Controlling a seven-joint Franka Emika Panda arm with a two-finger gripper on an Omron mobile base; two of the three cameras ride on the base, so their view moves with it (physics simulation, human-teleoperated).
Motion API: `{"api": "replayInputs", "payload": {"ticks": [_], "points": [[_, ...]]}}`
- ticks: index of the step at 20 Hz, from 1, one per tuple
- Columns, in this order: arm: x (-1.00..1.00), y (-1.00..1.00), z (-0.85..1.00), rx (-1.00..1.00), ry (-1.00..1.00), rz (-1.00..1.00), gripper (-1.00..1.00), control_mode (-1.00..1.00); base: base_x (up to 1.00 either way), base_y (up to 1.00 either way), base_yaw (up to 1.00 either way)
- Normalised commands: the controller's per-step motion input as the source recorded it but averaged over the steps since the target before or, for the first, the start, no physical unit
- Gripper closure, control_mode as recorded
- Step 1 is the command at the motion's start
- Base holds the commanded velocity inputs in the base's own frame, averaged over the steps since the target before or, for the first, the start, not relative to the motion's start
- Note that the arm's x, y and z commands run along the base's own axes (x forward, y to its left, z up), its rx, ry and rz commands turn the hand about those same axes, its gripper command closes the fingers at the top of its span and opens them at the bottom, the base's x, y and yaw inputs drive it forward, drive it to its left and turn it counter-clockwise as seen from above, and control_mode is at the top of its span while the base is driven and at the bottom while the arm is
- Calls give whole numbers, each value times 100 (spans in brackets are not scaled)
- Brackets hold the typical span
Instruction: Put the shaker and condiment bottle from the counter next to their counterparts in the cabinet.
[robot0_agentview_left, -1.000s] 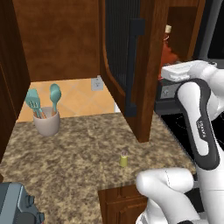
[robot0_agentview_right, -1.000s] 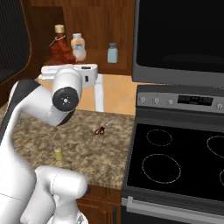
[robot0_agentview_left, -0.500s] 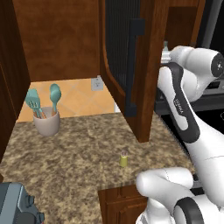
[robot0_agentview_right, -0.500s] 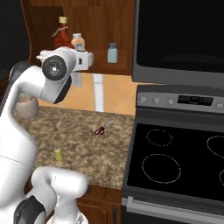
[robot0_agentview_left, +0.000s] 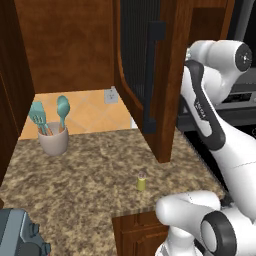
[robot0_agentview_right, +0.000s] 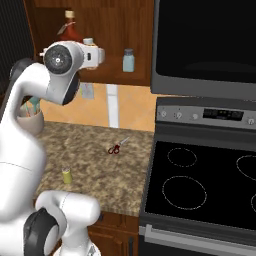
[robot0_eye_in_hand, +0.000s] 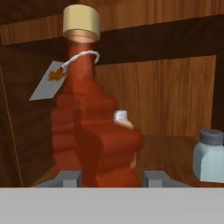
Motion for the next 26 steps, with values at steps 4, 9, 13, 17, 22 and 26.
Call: {"api": "replayInputs", "payload": {"ticks": [4, 9, 13, 17, 22, 26], "points": [[9, 34, -13, -12, -18, 0, 100, -100, 0, 0, 0], [46, 1, -11, -1, 1, 0, 100, -100, 0, 0, 0], [24, 0, -4, 0, 5, 0, 100, -100, 0, 0, 0], [0, 9, -8, 0, 0, 0, 100, -100, 0, 0, 0], [0, 16, -26, -3, -5, 0, 100, -100, 0, 0, 0], [16, 7, -16, 0, 0, 0, 100, -100, 0, 0, 0]]}}
